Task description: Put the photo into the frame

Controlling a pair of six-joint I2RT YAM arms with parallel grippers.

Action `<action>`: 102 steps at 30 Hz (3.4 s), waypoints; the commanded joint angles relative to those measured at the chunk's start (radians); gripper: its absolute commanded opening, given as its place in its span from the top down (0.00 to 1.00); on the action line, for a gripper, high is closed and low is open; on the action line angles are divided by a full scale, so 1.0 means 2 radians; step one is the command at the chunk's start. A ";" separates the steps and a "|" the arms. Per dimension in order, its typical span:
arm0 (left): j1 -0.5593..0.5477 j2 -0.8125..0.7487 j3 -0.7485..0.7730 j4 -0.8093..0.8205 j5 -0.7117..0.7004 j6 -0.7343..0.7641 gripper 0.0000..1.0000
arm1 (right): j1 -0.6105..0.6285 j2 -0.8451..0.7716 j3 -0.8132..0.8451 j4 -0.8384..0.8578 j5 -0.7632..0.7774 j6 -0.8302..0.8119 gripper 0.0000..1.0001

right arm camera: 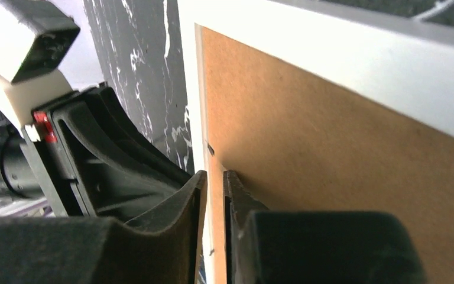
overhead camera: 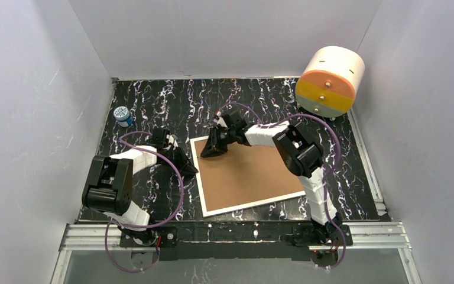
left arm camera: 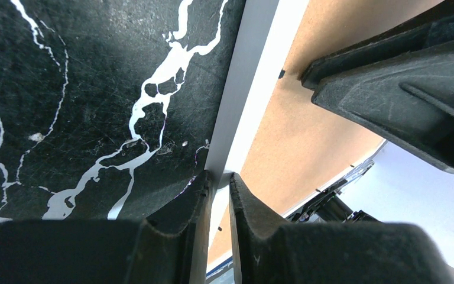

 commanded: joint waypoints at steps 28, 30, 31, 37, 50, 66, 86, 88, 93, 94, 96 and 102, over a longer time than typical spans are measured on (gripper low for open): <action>-0.001 0.052 -0.040 -0.059 -0.155 0.038 0.86 | 0.078 -0.054 -0.098 0.008 -0.154 -0.167 0.78; -0.001 0.052 -0.040 -0.059 -0.156 0.038 0.86 | 0.081 -0.048 -0.091 0.005 -0.148 -0.166 0.79; -0.001 0.053 -0.040 -0.059 -0.156 0.038 0.86 | 0.081 -0.044 -0.086 0.001 -0.145 -0.166 0.79; -0.001 0.053 -0.039 -0.061 -0.158 0.038 0.86 | 0.081 -0.026 -0.071 -0.028 -0.130 -0.172 0.80; -0.001 0.053 -0.037 -0.065 -0.163 0.039 0.86 | 0.067 -0.016 -0.091 -0.085 -0.080 -0.196 0.83; -0.001 0.055 -0.034 -0.066 -0.165 0.039 0.86 | 0.046 0.002 -0.113 -0.115 -0.026 -0.197 0.84; -0.001 0.056 -0.031 -0.068 -0.166 0.038 0.87 | 0.037 -0.042 -0.126 -0.078 0.003 -0.167 0.68; -0.001 0.056 -0.030 -0.068 -0.165 0.038 0.87 | 0.026 -0.058 -0.132 -0.058 -0.001 -0.153 0.68; -0.001 0.055 -0.024 -0.064 -0.156 0.037 0.86 | -0.020 -0.106 -0.156 -0.018 0.007 -0.110 0.68; -0.001 0.055 -0.022 -0.061 -0.154 0.035 0.85 | -0.033 -0.120 -0.159 -0.019 0.025 -0.105 0.68; -0.001 0.057 -0.015 -0.053 -0.145 0.027 0.84 | -0.060 -0.151 -0.161 -0.054 0.064 -0.102 0.67; -0.001 0.038 0.008 -0.035 -0.139 0.010 0.74 | -0.129 -0.267 -0.187 -0.182 0.254 -0.121 0.68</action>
